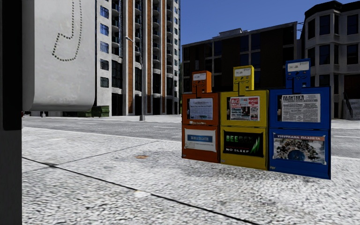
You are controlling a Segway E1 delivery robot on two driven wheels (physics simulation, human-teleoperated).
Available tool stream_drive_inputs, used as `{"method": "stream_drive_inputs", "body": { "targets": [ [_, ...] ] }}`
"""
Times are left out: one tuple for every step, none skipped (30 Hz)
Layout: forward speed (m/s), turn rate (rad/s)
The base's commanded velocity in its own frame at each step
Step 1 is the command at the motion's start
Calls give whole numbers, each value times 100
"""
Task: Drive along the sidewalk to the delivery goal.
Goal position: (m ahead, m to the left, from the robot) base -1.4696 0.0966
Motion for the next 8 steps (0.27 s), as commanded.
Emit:
{"method": "stream_drive_inputs", "body": {
  "targets": [
    [0, 0],
    [0, 0],
    [0, 0],
    [0, 0],
    [0, 0],
    [0, 0],
    [0, 0],
    [0, 0]
  ]
}}
